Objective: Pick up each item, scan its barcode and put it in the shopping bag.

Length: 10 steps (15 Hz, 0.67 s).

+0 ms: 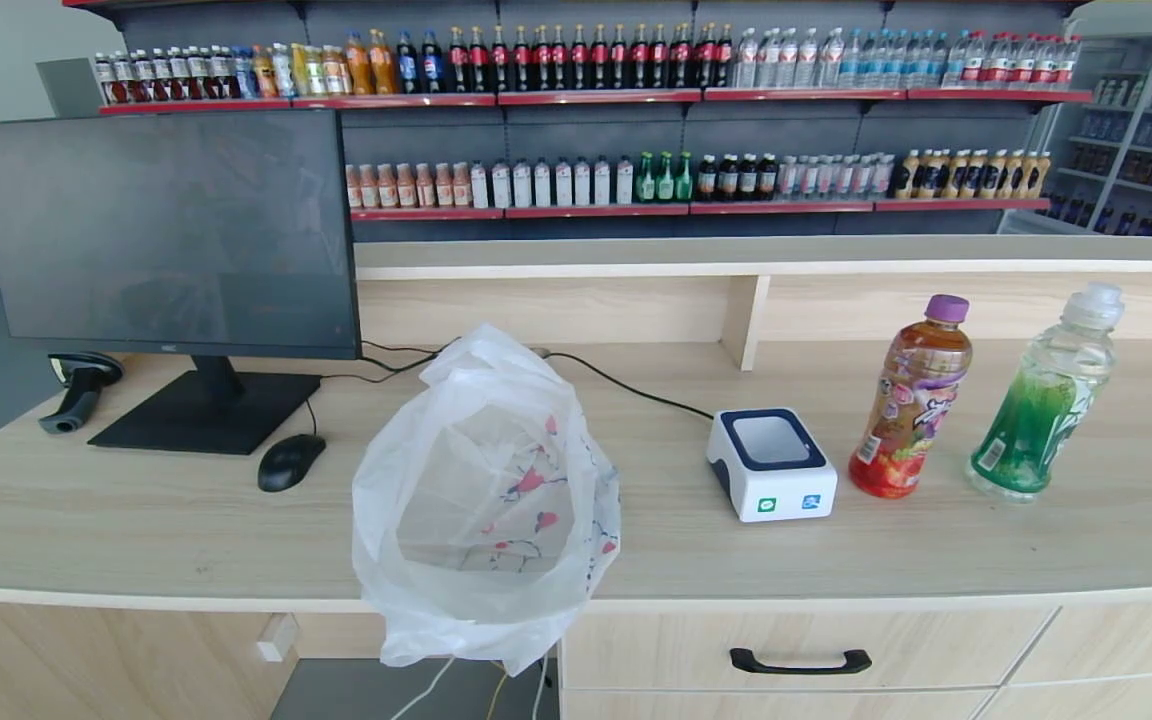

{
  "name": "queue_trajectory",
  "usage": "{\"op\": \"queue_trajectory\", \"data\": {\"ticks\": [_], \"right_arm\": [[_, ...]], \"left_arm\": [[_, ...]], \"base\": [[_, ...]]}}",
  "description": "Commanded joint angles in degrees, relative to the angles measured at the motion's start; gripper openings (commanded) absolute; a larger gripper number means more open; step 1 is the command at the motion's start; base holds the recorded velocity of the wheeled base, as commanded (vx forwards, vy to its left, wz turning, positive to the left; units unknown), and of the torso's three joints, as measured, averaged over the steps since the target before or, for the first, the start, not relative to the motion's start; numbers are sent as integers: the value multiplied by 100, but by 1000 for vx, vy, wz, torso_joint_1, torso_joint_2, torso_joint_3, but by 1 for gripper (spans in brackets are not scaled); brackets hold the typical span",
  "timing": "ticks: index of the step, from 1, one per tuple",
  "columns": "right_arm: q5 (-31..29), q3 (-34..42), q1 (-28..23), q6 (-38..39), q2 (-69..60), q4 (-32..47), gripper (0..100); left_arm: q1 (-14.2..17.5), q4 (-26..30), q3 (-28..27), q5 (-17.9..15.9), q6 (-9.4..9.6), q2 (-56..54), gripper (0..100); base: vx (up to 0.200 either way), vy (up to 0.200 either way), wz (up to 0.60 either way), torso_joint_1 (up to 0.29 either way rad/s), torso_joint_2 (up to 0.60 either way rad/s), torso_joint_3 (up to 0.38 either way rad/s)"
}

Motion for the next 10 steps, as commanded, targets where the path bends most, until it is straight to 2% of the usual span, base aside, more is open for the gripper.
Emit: {"op": "queue_trajectory", "data": {"ticks": [1,10], "right_arm": [[62,0,0,-63,7,-13,100],[97,0,0,-134,7,-40,100]], "left_arm": [[1,-1,0,0,-2,-2,100],[1,-1,0,0,-2,-2,100]], "base": [[0,0,0,0,0,0],[0,0,0,0,0,0]]}}
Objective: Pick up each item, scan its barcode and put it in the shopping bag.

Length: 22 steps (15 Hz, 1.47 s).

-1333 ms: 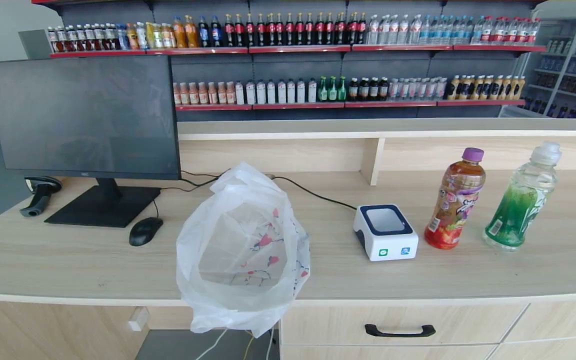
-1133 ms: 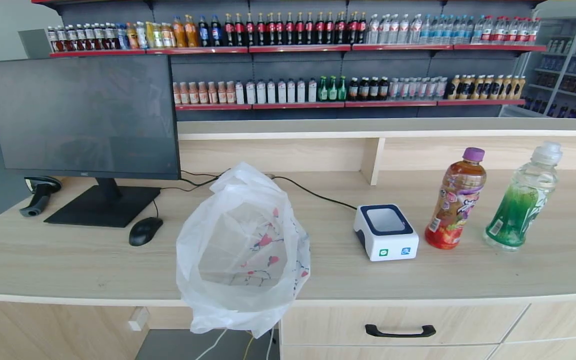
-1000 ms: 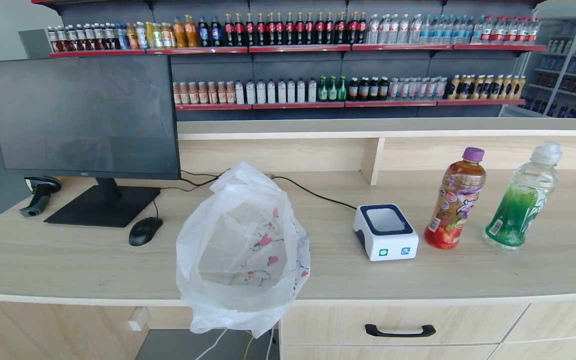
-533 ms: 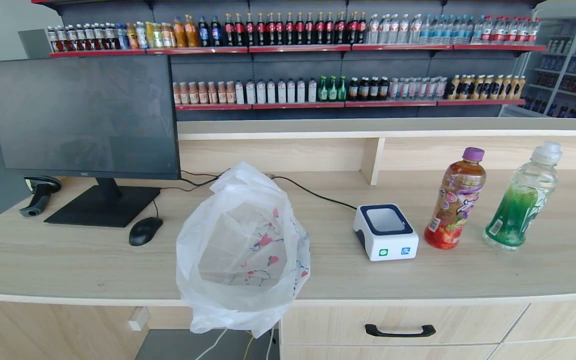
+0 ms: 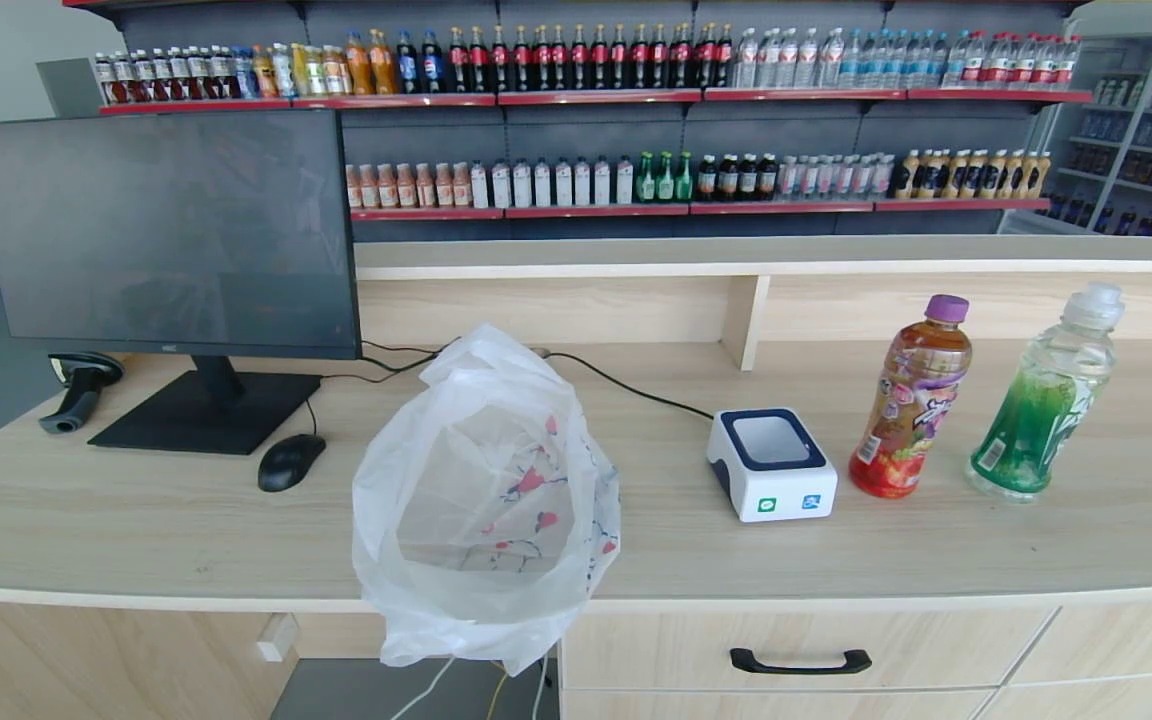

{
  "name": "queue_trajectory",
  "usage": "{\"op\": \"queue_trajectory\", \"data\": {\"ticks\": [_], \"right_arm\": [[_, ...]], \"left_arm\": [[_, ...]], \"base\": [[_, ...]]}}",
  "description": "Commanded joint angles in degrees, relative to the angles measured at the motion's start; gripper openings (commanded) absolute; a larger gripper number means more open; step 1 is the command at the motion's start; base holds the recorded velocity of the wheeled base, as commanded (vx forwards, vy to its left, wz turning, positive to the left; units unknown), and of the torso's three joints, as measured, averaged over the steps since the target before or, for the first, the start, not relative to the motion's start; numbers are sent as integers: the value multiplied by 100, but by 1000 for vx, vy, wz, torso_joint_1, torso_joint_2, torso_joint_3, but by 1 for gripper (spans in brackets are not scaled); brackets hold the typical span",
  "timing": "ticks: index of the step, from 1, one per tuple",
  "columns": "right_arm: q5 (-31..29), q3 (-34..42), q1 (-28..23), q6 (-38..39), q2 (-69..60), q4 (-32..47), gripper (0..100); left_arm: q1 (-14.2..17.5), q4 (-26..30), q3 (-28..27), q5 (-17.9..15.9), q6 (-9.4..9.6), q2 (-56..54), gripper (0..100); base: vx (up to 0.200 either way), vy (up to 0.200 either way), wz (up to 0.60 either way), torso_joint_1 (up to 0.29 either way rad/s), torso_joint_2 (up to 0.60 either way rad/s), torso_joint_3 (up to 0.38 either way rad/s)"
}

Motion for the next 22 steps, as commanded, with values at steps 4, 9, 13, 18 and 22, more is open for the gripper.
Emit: {"op": "queue_trajectory", "data": {"ticks": [4,9,13,18,22], "right_arm": [[107,-1547,36,369,886,-242,100],[90,-1714,53,132,2143,-1296,100],[125,-1898,97,0,3391,-2386,100],[345,-2276,431,-316,4332,-2527,100],[318,-2575,405,-88,4929,-2553,100]], "left_arm": [[2,-1,0,0,-4,-2,100],[2,-1,0,0,-4,-2,100],[2,-1,0,0,-4,-2,100],[2,-1,0,0,-4,-2,100],[2,-1,0,0,-4,-2,100]], "base": [[0,0,0,0,0,0],[0,0,0,0,0,0],[0,0,0,0,0,0],[0,0,0,0,0,0],[0,0,0,0,0,0]]}}
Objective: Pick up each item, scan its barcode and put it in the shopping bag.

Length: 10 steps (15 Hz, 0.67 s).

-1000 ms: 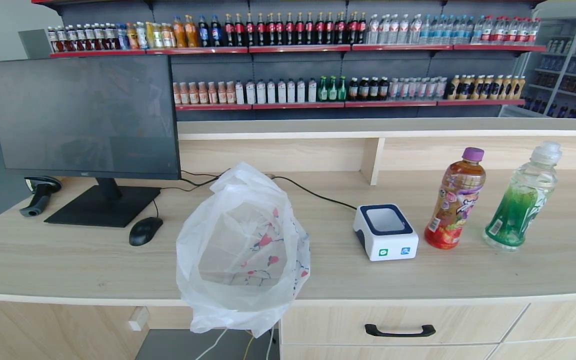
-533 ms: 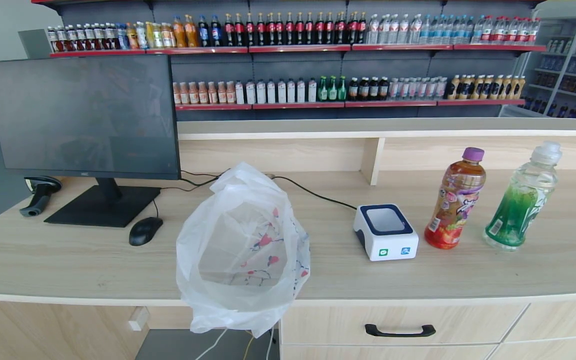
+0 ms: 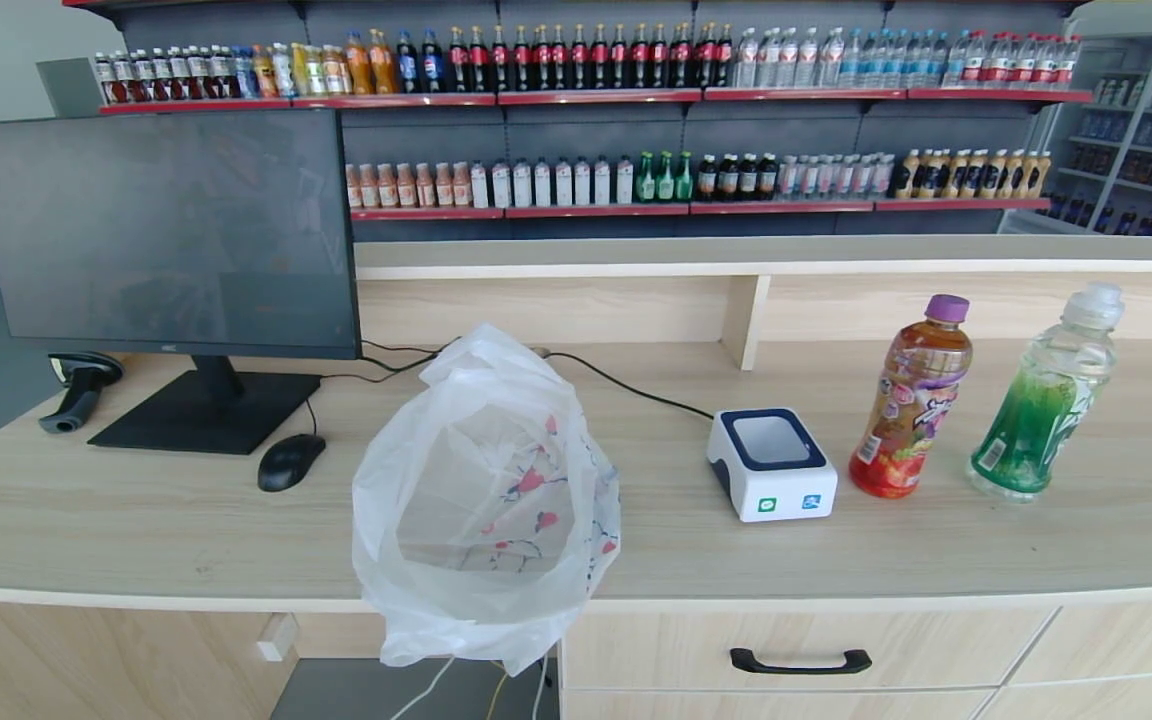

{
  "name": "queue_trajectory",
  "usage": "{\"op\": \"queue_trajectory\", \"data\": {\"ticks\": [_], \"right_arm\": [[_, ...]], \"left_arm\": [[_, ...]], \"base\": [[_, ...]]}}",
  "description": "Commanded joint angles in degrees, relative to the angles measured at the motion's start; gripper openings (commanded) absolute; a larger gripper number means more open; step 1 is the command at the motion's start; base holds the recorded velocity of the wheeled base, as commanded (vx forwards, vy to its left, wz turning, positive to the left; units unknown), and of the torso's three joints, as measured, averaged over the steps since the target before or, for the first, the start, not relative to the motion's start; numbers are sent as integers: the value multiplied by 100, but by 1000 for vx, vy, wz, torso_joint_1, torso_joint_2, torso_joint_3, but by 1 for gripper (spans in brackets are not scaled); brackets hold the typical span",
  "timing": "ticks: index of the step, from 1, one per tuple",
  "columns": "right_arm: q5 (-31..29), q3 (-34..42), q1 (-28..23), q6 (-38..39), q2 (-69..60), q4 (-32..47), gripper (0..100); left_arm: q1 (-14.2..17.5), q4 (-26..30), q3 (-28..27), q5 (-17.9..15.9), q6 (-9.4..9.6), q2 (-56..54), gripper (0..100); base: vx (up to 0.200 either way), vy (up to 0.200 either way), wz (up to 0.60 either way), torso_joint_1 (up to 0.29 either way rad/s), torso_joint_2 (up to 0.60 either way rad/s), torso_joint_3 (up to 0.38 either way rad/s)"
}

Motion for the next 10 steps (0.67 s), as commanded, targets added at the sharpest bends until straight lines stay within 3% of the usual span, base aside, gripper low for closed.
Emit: {"op": "queue_trajectory", "data": {"ticks": [1,3,6,10], "right_arm": [[-8,-54,-19,46,448,8,100],[1,130,-353,354,817,-62,100],[1,455,-397,600,1502,-624,100],[-289,385,-212,582,2935,-2655,100]], "left_arm": [[2,-1,0,0,-2,-2,100],[2,-1,0,0,-2,-2,100],[2,-1,0,0,-2,-2,100],[2,-1,0,0,-2,-2,100]], "base": [[0,0,0,0,0,0],[0,0,0,0,0,0],[0,0,0,0,0,0],[0,0,0,0,0,0]]}}
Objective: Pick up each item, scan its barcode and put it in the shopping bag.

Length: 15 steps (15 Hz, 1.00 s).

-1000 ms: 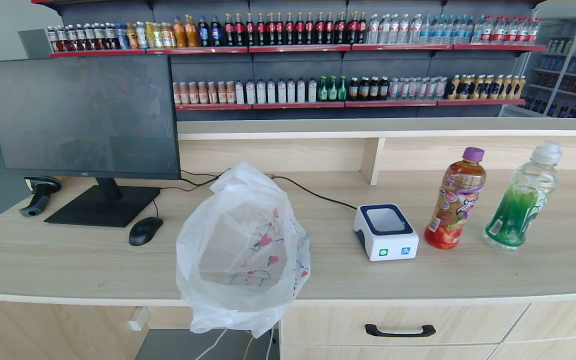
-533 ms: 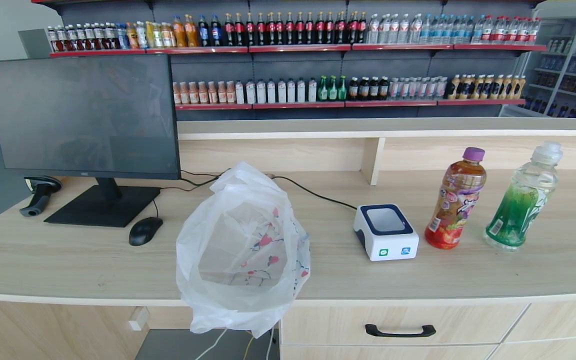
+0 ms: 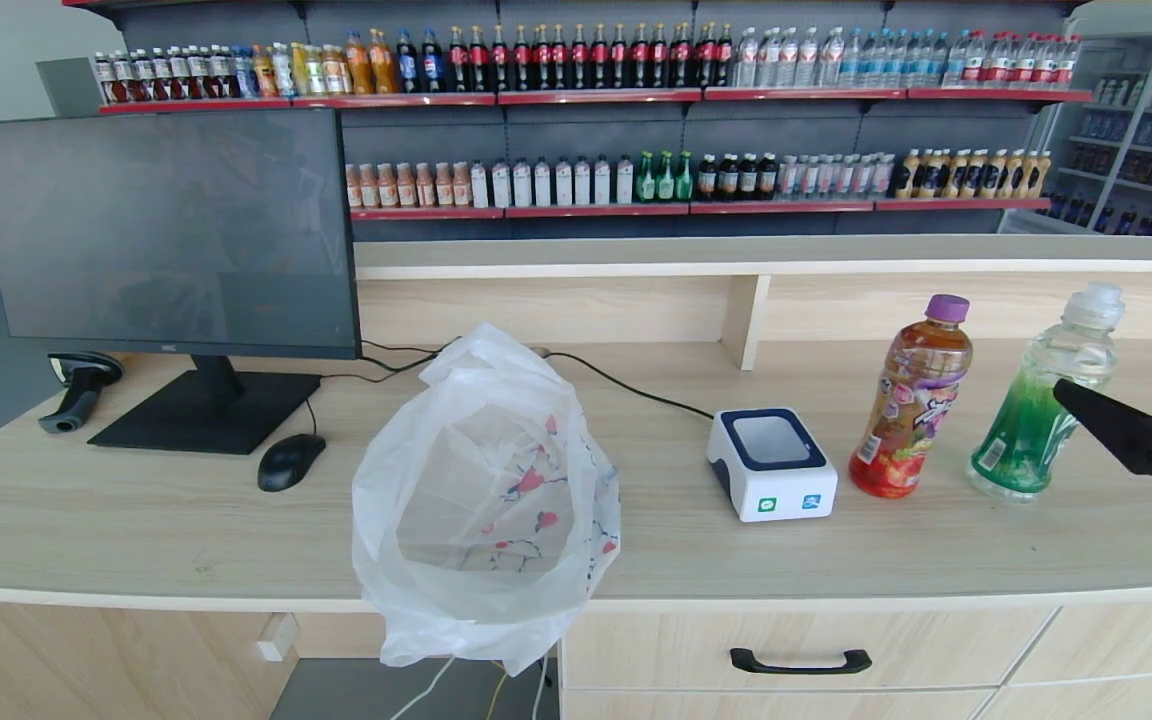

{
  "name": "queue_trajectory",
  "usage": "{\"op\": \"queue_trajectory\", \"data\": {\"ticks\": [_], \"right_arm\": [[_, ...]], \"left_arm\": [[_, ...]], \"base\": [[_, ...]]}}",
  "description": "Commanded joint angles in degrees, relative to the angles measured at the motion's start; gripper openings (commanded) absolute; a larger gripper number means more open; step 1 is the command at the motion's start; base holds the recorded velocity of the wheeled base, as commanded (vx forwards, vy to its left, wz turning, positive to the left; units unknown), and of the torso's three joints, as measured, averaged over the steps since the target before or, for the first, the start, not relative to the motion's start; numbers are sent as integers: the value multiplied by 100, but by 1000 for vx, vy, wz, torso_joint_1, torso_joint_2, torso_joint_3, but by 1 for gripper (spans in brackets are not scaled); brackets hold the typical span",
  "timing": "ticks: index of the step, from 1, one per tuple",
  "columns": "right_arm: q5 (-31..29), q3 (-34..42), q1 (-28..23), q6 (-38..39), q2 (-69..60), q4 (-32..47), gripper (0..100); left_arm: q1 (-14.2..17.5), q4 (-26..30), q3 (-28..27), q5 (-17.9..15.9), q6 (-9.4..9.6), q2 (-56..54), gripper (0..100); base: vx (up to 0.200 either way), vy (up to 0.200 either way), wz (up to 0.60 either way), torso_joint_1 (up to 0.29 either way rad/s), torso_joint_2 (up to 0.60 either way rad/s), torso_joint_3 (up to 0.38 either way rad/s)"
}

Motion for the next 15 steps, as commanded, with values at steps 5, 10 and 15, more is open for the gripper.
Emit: {"op": "queue_trajectory", "data": {"ticks": [5,10,15], "right_arm": [[-188,-102,419,-5,1957,-1566,100],[-232,-225,419,-14,2335,-2067,100],[-363,109,393,-31,2906,-2964,100]], "left_arm": [[2,-1,0,0,-2,-2,100],[2,-1,0,0,-2,-2,100],[2,-1,0,0,-2,-2,100]], "base": [[0,0,0,0,0,0],[0,0,0,0,0,0],[0,0,0,0,0,0]]}}
